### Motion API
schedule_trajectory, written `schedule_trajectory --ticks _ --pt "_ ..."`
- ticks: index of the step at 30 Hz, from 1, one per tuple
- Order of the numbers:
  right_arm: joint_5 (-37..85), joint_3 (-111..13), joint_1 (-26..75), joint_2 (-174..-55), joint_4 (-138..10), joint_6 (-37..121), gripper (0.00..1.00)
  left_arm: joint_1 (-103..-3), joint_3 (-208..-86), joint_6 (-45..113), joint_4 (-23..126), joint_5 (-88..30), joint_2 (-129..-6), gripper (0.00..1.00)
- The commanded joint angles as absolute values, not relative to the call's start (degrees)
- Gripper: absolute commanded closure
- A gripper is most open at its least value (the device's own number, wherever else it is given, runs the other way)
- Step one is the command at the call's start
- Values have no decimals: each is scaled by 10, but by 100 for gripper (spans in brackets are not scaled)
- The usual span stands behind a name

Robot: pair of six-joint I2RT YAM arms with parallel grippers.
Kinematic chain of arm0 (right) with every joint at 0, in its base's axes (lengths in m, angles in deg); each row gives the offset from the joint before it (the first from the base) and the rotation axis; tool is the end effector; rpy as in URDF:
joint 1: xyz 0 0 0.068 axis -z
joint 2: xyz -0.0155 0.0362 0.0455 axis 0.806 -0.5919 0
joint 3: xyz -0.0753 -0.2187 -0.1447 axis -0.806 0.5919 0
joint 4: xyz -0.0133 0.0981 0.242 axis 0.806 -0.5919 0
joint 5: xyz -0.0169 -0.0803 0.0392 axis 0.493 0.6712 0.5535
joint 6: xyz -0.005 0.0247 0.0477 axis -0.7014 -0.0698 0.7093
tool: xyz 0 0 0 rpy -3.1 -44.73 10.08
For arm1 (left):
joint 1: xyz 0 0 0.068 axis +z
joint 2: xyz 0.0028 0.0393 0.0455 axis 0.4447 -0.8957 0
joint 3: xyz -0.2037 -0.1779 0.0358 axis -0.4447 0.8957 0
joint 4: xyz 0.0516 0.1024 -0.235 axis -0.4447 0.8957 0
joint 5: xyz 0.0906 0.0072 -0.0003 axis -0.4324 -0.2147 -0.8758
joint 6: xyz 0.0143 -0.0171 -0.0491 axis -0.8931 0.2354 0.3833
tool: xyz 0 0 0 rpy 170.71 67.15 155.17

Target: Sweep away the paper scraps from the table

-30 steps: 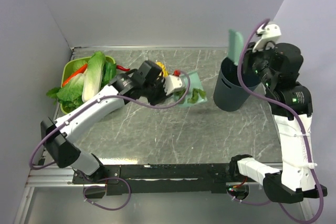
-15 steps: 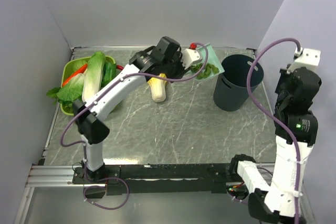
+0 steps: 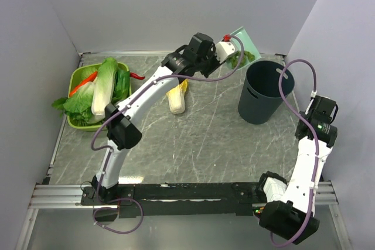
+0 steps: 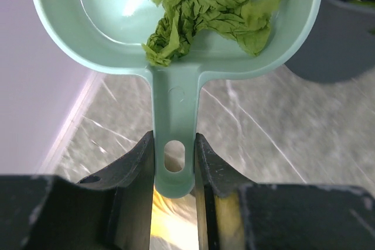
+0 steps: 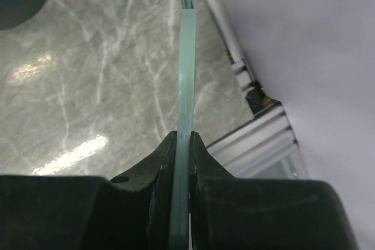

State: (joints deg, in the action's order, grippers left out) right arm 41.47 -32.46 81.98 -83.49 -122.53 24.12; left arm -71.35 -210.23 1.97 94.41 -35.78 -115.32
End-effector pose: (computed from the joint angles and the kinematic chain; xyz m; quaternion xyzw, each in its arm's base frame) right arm 0.1330 -0.0785 0.3299 0.1696 0.9211 -0.1908 0.2941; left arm 0.3440 -0.3447 0.3941 0.4702 0.7186 -0.1209 0.4980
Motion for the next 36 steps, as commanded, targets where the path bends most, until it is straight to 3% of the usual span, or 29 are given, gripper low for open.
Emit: schedule_trajectory --ticks 1,20,36 --pt "360 -317 824 -835 -1224 247 100 -724 -2155 -10 866 -414 -1194 99" --pt "343 -317 824 -866 -1221 244 100 -776 -2129 -243 632 -505 -1235 99" --pt "333 -322 825 -882 -1204 263 100 -777 -2081 -518 518 -475 -1232 99"
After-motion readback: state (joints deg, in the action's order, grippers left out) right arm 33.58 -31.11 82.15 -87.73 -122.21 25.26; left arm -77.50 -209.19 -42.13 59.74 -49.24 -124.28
